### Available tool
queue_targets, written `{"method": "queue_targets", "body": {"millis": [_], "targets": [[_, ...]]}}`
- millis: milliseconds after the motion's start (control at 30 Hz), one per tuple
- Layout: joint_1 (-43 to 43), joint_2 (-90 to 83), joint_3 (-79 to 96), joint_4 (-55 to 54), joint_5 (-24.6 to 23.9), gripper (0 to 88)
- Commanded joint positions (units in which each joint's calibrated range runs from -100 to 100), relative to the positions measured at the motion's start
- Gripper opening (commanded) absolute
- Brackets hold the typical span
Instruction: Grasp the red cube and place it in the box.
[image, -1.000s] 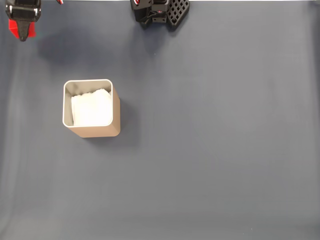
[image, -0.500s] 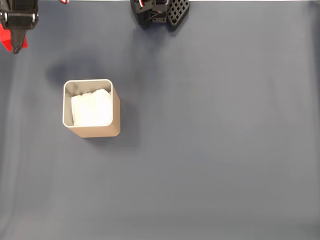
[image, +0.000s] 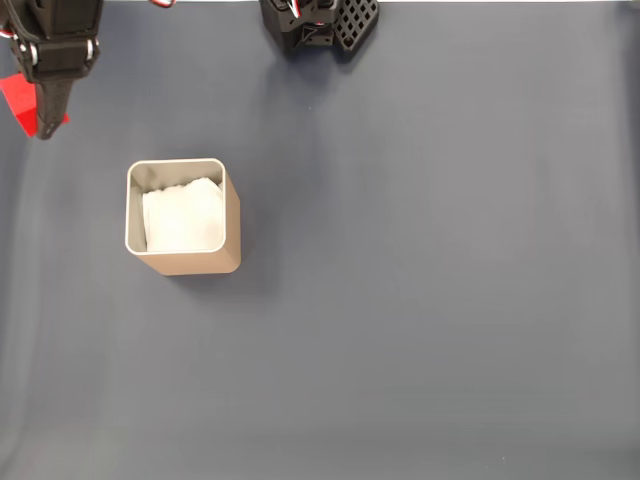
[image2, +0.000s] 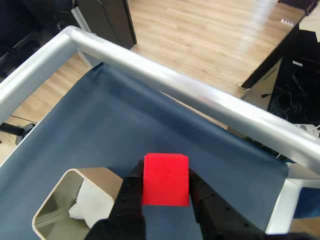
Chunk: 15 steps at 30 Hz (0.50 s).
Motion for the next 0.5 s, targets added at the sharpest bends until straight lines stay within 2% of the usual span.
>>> {"method": "queue_targets", "body": {"millis": [0, 467], "targets": [[-1.6, -3.7, -3.5, 0.9, 0.6, 1.4], [-9.2, -11.8, -0.1, 3.5, 2.6, 1.2]]}}
